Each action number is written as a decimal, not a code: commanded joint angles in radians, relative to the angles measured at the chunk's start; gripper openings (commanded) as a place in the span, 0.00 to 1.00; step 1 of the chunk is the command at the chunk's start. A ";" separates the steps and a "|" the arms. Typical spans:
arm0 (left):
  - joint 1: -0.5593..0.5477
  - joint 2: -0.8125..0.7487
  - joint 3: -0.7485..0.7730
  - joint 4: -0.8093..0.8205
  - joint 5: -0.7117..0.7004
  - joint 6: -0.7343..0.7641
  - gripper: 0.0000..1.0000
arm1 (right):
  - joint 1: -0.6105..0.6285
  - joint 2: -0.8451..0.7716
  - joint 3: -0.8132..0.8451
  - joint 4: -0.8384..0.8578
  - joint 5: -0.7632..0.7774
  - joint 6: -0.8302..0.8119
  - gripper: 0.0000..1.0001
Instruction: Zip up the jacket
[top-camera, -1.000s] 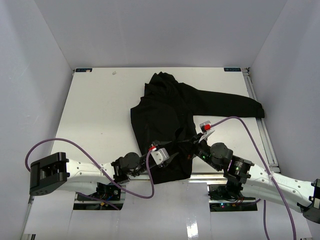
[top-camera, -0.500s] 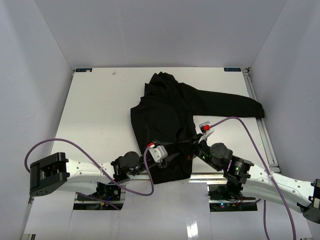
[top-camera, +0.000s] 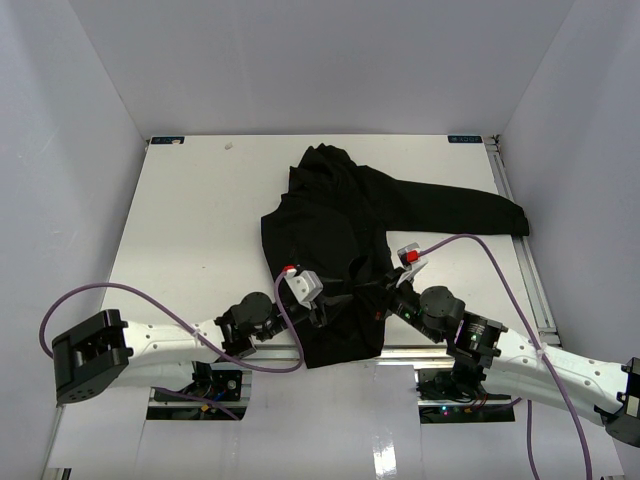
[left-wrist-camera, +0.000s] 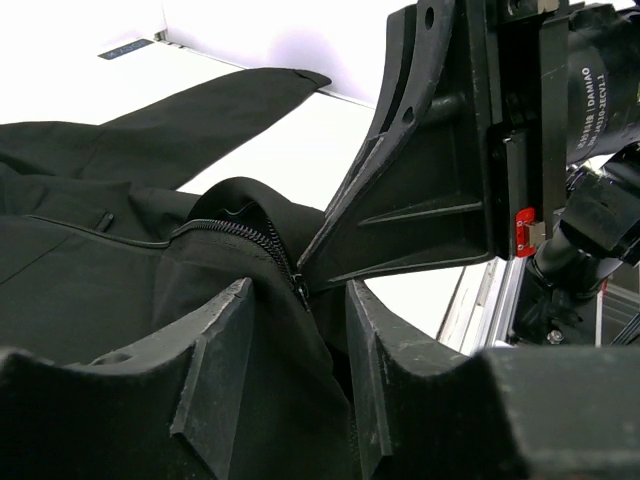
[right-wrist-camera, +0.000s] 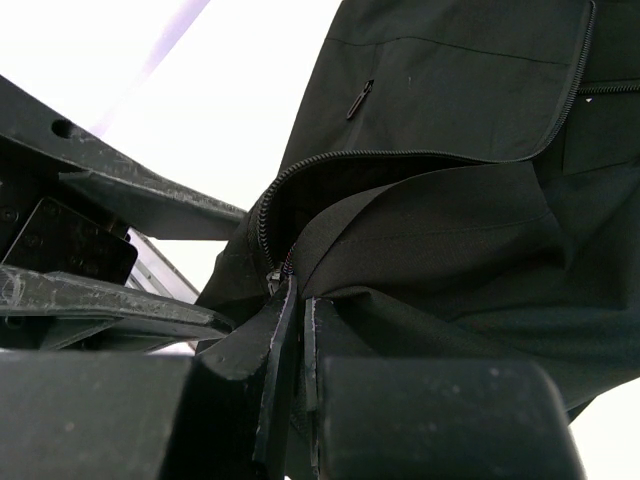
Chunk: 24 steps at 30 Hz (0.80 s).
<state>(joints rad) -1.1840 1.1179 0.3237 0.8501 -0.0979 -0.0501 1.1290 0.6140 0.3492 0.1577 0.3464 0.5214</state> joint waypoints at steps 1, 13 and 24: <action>0.008 -0.015 0.029 -0.019 0.040 -0.029 0.45 | 0.007 -0.016 -0.003 0.058 -0.003 -0.015 0.08; 0.017 -0.015 0.046 -0.068 0.083 0.001 0.05 | 0.007 -0.036 -0.003 0.052 -0.008 -0.014 0.08; 0.022 -0.033 0.038 -0.100 0.085 0.045 0.00 | 0.008 -0.113 -0.001 0.011 -0.026 -0.012 0.08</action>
<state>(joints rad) -1.1665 1.1137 0.3435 0.7882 -0.0358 -0.0230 1.1290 0.5457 0.3438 0.1199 0.3320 0.5159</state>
